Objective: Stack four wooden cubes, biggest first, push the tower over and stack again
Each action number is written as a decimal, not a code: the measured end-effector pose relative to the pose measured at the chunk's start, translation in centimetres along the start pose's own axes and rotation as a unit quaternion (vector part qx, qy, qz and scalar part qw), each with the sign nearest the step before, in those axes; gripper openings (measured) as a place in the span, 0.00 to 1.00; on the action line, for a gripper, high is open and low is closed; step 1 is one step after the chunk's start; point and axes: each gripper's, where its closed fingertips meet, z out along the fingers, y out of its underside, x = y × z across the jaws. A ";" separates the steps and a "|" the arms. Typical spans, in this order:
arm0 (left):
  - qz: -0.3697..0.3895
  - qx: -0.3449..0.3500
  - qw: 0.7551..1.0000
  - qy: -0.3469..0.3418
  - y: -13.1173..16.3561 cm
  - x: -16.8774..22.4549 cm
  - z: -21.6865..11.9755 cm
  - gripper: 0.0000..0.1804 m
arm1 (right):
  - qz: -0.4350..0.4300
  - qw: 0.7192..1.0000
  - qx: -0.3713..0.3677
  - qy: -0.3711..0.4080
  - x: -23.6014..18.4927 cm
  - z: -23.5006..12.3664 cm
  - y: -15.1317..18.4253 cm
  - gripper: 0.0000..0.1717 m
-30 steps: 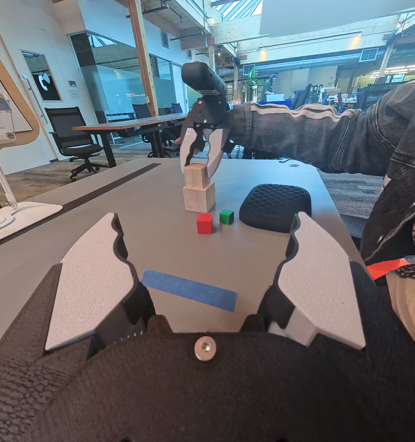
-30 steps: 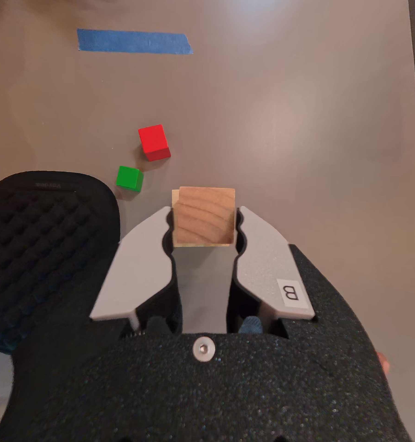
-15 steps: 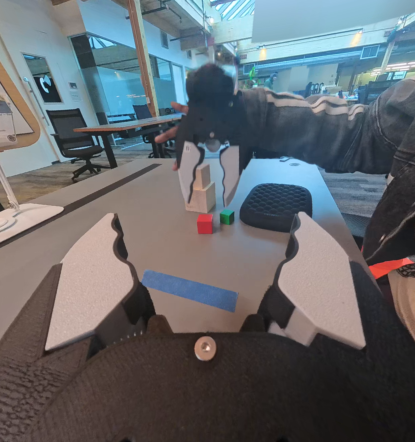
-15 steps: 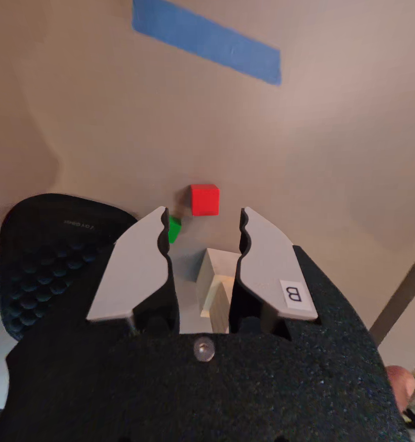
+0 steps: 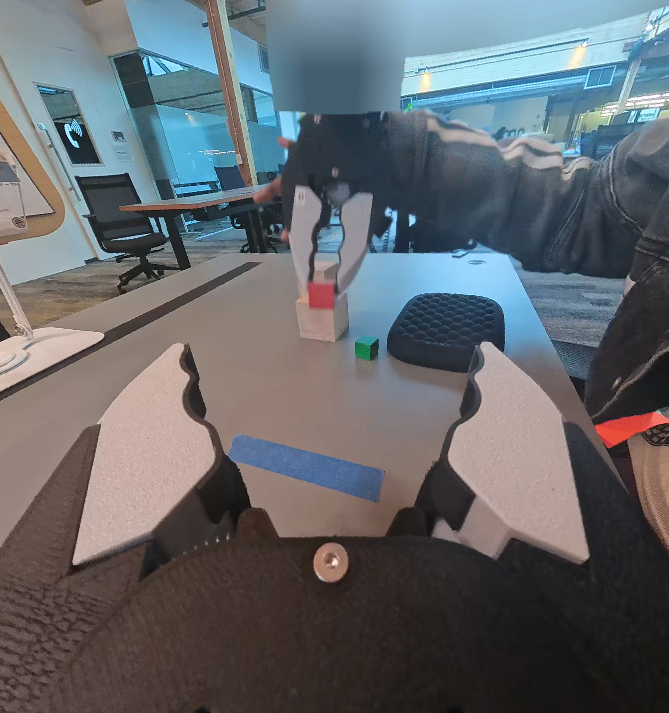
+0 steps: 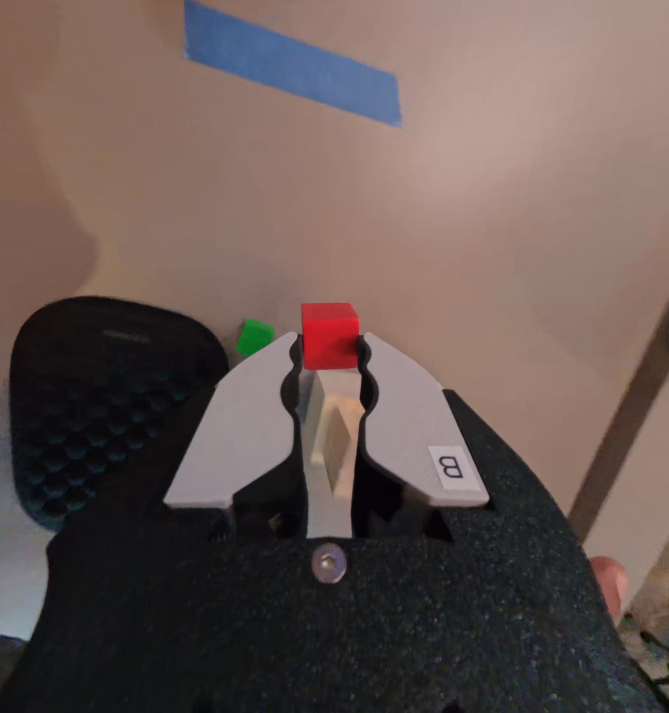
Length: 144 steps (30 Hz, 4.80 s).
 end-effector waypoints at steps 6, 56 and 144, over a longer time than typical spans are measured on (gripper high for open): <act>0.006 -0.004 1.000 0.003 0.1 0.2 0.1 0.72 | 0.075 0.995 -0.058 0.041 2.6 -6.1 6.0 0.16; 0.018 -0.017 1.000 0.010 0.6 0.6 0.3 0.72 | 0.222 0.974 0.029 0.013 -5.5 5.5 3.3 0.12; 0.021 -0.021 0.999 0.013 0.7 0.7 0.4 0.72 | 0.110 0.985 0.131 0.004 3.7 -0.7 1.3 0.00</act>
